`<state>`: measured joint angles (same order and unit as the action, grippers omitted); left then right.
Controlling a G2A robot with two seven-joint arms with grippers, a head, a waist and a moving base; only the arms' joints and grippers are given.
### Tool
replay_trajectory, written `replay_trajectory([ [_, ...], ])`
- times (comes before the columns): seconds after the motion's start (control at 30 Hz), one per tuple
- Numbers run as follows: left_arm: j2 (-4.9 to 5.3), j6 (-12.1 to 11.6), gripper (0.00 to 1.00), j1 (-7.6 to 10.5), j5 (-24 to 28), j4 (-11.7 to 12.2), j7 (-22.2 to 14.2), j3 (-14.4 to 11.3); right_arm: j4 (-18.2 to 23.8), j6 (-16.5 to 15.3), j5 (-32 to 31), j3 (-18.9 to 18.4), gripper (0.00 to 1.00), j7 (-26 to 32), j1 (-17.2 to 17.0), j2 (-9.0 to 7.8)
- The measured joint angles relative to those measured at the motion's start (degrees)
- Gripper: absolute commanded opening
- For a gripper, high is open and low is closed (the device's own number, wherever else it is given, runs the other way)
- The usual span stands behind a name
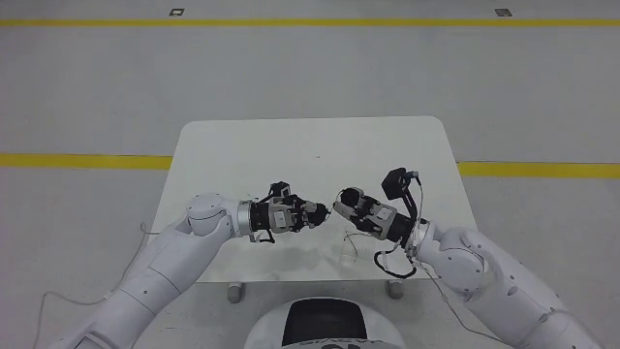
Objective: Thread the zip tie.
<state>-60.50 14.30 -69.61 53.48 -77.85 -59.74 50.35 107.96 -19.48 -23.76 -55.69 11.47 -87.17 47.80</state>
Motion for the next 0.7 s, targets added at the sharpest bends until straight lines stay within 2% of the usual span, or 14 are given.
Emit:
replay_trajectory([
  [0.2, 0.00, 0.00, 0.00, 0.00, 0.00, 0.00, 0.00, 0.00, 0.65, 0.00, 5.88, -2.36, 1.00, 2.55, -1.75, -1.14],
  [0.5, -0.10, -0.32, 0.00, -0.35, 0.91, 0.16, 0.76, 0.06, 0.97, 0.00, 6.53, -2.15, 1.00, 2.40, -1.90, -1.04],
  [0.57, -0.34, -0.95, 0.00, -0.97, 3.75, 0.52, 1.22, 0.20, 0.87, 0.00, 10.66, -1.90, 1.00, 2.09, -2.03, -0.77],
  [0.7, -0.87, -2.36, 0.00, -1.54, 9.56, 1.32, -1.07, 0.29, 0.19, 0.00, 21.21, -2.21, 1.00, 3.47, -2.12, -0.55],
])
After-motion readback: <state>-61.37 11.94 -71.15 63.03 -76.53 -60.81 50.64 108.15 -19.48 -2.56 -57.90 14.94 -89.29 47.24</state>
